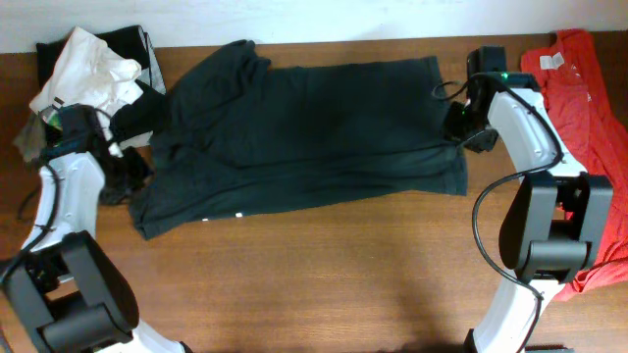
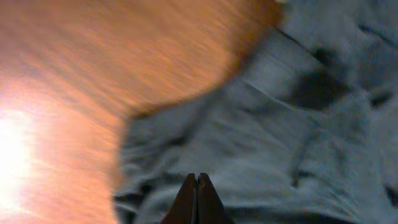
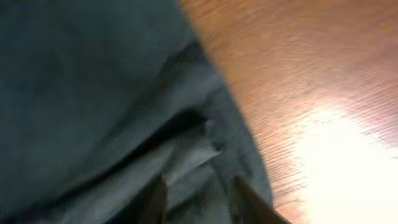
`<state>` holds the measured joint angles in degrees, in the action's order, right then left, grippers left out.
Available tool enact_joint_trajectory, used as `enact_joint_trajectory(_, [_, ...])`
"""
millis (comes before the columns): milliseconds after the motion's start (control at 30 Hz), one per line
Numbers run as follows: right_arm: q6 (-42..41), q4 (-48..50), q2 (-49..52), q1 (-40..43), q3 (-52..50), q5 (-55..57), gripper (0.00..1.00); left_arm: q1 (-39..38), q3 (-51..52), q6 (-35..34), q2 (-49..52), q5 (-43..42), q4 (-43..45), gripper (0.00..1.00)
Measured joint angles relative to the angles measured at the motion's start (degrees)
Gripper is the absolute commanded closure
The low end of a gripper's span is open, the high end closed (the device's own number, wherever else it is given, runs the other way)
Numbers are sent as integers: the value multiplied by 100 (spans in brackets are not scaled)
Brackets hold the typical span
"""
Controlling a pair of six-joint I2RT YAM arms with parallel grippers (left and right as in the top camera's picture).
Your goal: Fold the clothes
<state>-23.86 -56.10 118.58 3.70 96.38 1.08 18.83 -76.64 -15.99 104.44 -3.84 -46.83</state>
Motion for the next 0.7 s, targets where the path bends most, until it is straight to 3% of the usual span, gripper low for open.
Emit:
enact_joint_trajectory(67, [39, 127, 0, 0, -168, -164, 32, -302, 0, 48, 9, -142, -46, 99])
enact_joint_trajectory(167, [52, 540, 2, 0, -785, -299, 33, -785, -2, 81, 9, -289, -57, 99])
enact_joint_trajectory(300, [94, 1235, 11, 0, -1287, -361, 51, -929, 0, 87, 9, -328, -59, 99])
enact_joint_trajectory(500, [129, 1617, 11, 0, -1316, -367, 71, -929, 0, 105, 9, -328, -57, 99])
enact_joint_trajectory(633, [136, 1764, 11, 0, -1316, -245, 96, -929, 0, 105, 9, -328, -57, 99])
enact_joint_trajectory(700, [127, 1834, 11, 0, -1316, -245, 96, -929, 0, 107, 9, -328, -57, 99])
